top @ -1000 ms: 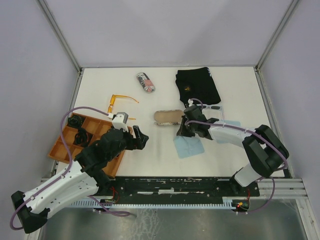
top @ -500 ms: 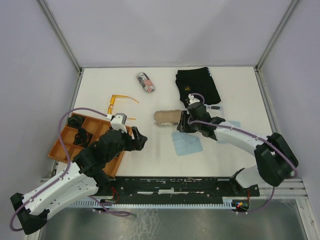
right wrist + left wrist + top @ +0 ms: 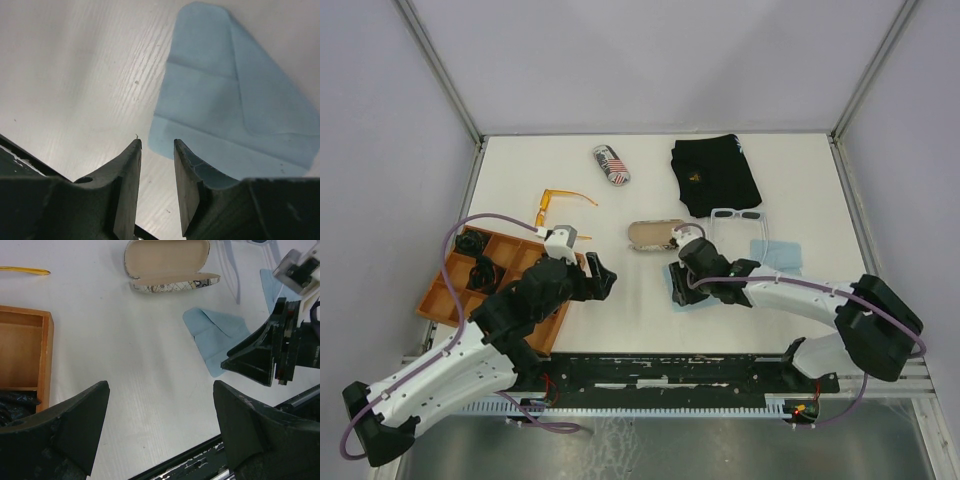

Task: Organize the sunglasses
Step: Adjust the glasses cleaning cloth at the center of the board.

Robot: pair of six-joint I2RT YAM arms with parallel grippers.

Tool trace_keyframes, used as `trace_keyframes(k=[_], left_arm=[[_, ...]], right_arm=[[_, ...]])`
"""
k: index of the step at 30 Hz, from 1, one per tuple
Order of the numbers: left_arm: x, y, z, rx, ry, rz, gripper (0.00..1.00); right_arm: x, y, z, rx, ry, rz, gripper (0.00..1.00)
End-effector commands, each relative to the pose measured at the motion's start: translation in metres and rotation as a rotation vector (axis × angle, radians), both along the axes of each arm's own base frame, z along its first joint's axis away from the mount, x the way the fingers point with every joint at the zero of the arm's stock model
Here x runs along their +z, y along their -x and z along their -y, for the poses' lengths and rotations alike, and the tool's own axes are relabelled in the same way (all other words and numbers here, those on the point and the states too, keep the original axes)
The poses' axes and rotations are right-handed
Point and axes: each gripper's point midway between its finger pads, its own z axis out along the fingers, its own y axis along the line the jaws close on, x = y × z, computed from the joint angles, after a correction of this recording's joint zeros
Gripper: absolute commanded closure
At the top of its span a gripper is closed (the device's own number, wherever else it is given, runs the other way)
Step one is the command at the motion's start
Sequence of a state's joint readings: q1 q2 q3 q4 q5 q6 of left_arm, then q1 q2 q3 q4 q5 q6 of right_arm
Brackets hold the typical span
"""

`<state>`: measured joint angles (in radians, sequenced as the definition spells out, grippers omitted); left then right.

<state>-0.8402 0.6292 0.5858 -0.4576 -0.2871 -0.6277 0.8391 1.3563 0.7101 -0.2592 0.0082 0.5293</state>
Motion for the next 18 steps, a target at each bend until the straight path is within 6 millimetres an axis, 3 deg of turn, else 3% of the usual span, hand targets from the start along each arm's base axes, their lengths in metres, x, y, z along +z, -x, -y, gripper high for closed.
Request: trace_keyframes(k=[1,9,18], left_arm=[[0.013,-0.004,0.004,0.02,0.071,0.027,0.09],[0.015,-0.001,0.0,0.029,0.079,0.03,0.09],[0.015,0.0,-0.002,0.033,0.075,0.03,0.09]], right_arm=[[-0.002,-0.003,-0.02,0.062,0.042,0.062,0.59],[-0.016,0.0,-0.02,0.037,0.11,0.048,0.58],[-0.032,0.025,-0.022,0.058,0.145,-0.037,0.56]])
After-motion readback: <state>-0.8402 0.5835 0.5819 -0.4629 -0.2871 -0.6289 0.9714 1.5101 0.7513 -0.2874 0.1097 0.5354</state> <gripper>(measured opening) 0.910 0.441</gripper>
